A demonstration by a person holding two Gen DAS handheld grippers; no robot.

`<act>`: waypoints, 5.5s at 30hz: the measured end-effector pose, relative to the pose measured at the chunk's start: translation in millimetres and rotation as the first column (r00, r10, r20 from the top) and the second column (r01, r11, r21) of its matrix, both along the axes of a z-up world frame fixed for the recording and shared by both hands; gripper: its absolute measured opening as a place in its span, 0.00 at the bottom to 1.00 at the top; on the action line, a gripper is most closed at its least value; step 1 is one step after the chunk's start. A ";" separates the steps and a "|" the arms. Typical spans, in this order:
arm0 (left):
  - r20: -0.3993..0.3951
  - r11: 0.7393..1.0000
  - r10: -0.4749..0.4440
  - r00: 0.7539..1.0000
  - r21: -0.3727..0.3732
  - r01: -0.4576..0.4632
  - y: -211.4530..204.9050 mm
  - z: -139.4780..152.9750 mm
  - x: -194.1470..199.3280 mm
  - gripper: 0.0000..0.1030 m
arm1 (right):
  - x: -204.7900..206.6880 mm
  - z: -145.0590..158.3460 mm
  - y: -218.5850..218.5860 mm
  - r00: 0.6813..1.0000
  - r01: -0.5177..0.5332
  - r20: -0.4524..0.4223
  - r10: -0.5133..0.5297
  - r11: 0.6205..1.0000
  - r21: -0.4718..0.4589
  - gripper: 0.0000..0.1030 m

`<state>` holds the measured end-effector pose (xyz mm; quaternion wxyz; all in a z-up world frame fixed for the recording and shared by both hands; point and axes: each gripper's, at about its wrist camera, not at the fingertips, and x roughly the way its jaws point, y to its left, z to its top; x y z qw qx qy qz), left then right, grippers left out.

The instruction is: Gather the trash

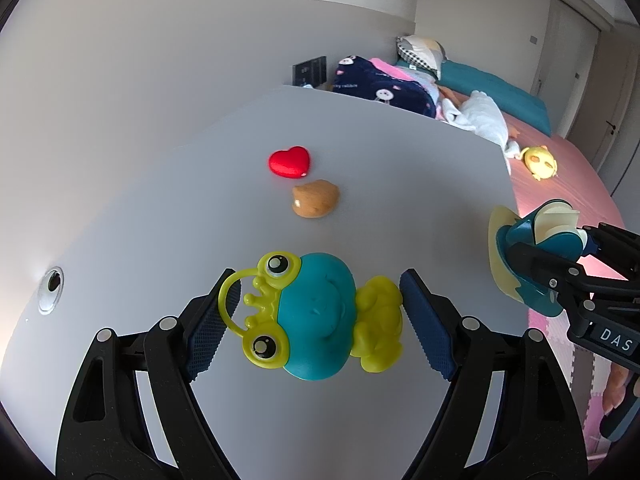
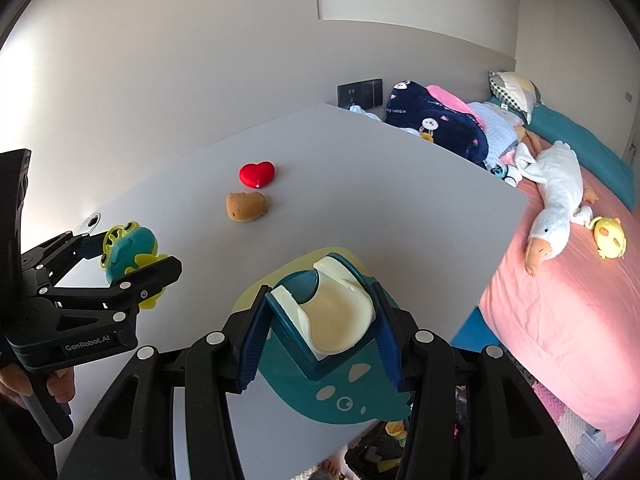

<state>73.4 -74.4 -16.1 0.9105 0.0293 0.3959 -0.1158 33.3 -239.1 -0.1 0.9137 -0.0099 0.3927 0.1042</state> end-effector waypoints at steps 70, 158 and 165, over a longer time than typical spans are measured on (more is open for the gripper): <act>-0.041 0.871 -0.488 0.872 0.039 0.489 -241.6 -4.2 -77.5 0.79 | -127.3 -5.5 -228.3 0.891 0.452 0.003 -0.453 0.890 0.055 0.49; -0.060 0.999 -0.024 0.998 0.039 0.026 -18.2 -43.2 97.1 0.75 | 92.5 -22.2 -28.5 0.992 0.122 -0.030 -0.120 0.987 0.101 0.76; -0.072 0.998 -0.044 0.996 0.042 0.047 -13.8 -47.6 106.9 0.71 | 114.0 -27.2 -15.4 0.994 0.101 -0.043 -0.097 0.990 0.100 0.76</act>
